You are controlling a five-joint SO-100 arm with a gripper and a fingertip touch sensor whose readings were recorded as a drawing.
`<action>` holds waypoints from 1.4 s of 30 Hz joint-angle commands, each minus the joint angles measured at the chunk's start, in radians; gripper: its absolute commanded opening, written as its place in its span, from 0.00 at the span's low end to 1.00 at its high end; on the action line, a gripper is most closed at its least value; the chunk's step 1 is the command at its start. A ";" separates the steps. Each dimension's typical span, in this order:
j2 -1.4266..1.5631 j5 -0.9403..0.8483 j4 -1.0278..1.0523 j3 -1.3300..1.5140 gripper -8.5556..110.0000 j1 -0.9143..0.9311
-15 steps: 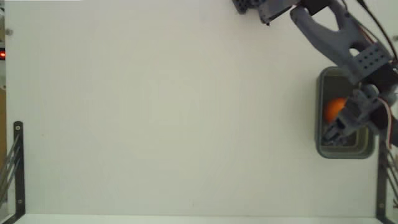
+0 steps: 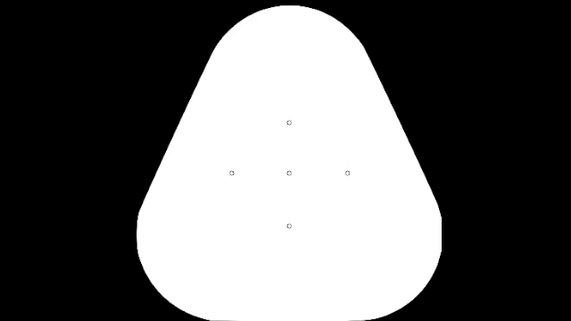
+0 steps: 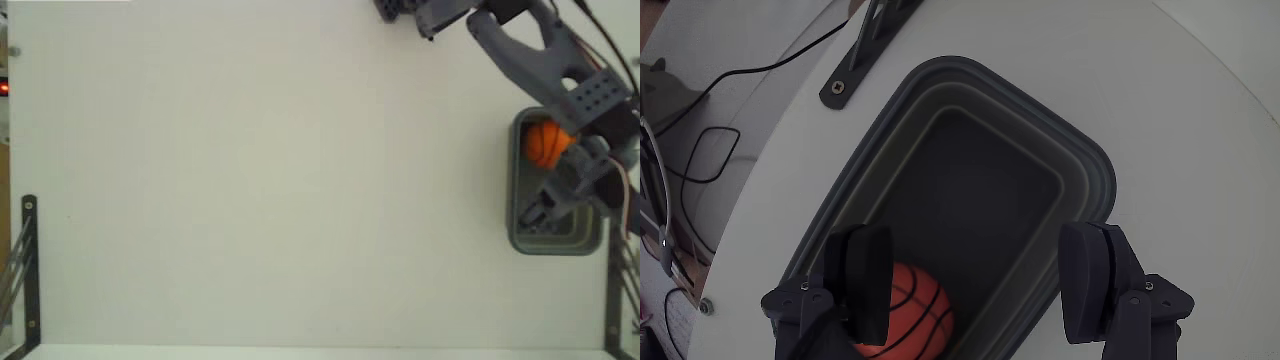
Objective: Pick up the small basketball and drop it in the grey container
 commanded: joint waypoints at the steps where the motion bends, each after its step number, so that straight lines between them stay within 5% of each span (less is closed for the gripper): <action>1: 0.094 0.005 0.013 0.009 1.00 -0.024; 42: 0.137 0.005 0.013 0.051 1.00 0.009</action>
